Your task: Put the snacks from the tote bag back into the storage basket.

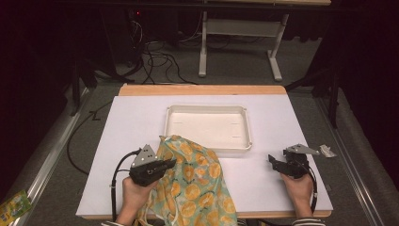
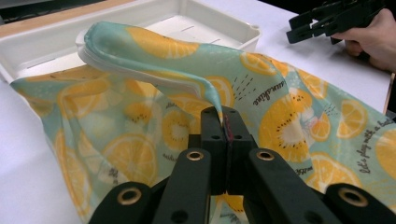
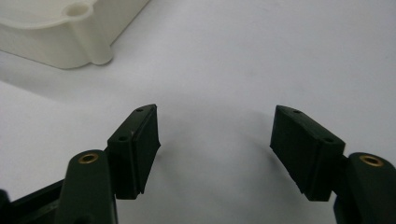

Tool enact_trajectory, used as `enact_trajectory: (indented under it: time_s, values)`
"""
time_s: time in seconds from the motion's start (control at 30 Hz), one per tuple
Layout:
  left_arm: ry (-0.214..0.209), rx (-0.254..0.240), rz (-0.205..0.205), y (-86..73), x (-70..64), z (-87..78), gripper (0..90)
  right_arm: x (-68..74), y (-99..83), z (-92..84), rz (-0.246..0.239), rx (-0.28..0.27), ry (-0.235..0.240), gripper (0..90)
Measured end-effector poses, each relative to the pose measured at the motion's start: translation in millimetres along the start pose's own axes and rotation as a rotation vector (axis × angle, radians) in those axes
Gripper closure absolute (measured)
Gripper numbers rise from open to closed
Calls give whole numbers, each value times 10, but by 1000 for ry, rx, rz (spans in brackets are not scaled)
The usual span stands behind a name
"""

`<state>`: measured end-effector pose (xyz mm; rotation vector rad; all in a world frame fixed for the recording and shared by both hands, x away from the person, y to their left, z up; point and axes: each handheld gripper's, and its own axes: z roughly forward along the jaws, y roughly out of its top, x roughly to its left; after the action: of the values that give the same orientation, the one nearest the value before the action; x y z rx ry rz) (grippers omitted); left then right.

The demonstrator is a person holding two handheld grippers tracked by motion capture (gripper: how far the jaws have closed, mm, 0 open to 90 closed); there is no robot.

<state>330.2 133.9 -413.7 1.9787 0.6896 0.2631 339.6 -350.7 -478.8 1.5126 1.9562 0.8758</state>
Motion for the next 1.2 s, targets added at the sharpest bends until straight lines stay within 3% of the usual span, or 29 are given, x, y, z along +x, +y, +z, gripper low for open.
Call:
enact_trajectory:
  time_s: [0.1,0.27,0.4,0.57,0.97,1.07,1.2]
  values:
    - [-6,-5,-3,30,2,9,896,15,7,3,-23,13,13,364]
    - [-33,-45,-24,60,-9,-10,896,22,21,6,12,36,25,444]
    - [-36,-43,-19,85,-21,-7,896,78,76,-40,2,30,69,497]
    - [-44,-42,-14,107,-37,24,896,186,133,-79,-18,30,143,459]
    - [-50,-46,-7,139,-61,122,896,560,212,-230,-82,-37,266,423]
    - [-46,-41,-7,142,-66,137,896,652,246,-243,-118,-56,265,441]
    - [-23,-21,31,145,-115,164,896,721,260,-211,-125,-53,284,443]
